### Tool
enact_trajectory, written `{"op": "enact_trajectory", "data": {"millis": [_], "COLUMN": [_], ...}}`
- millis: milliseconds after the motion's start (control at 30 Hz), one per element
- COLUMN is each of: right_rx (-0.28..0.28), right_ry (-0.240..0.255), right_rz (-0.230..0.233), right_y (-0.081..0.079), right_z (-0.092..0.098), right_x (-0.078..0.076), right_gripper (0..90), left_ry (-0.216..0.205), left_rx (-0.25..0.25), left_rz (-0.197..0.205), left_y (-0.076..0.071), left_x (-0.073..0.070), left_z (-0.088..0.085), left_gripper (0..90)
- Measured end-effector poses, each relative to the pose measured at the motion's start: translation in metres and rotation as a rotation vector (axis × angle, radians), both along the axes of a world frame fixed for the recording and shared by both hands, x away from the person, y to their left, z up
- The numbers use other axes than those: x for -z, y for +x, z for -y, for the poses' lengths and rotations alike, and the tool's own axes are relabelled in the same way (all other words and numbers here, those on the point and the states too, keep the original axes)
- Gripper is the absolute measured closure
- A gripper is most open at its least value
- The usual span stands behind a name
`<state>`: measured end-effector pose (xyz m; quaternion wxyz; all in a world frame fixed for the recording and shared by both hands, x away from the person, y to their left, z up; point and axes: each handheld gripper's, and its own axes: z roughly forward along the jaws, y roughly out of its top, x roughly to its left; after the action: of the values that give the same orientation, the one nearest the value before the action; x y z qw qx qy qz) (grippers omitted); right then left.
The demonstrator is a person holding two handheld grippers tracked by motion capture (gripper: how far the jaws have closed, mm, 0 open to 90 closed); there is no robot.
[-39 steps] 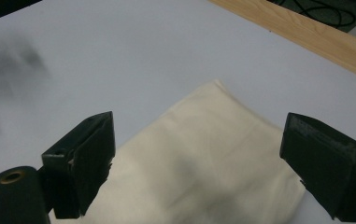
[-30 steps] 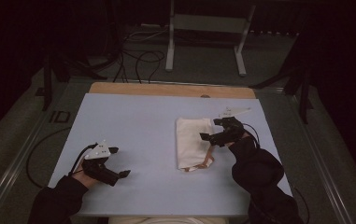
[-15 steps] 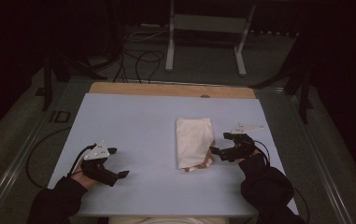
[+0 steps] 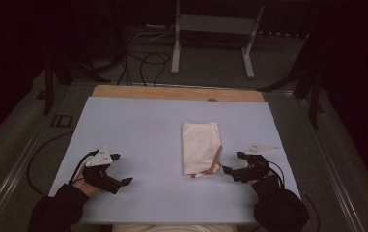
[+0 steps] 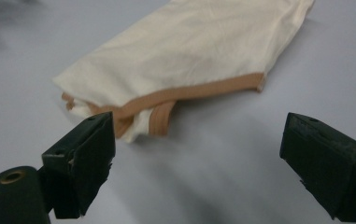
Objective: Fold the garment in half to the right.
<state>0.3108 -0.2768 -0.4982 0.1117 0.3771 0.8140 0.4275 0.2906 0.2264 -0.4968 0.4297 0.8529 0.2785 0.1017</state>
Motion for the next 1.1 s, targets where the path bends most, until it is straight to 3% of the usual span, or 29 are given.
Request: {"op": "enact_trajectory", "data": {"millis": [333, 567, 1100], "right_rx": [0.033, 0.058, 0.033], "right_ry": [-0.008, -0.017, -0.033], "right_rz": [0.022, 0.02, 0.049], "right_y": [-0.015, -0.01, -0.012], "right_z": [0.008, 0.007, 0.002], "right_x": [0.014, 0.018, 0.019], "right_gripper": [10.3, 10.4, 10.4], "left_ry": [0.005, 0.006, 0.008], "left_rx": [0.003, 0.001, 0.01], "left_rz": [-0.003, -0.001, 0.001], "left_y": [0.0, 0.0, -0.001], "left_x": [0.002, 0.003, 0.003], "left_z": [0.0, 0.0, 0.002], "left_gripper": [0.1, 0.1, 0.1]}}
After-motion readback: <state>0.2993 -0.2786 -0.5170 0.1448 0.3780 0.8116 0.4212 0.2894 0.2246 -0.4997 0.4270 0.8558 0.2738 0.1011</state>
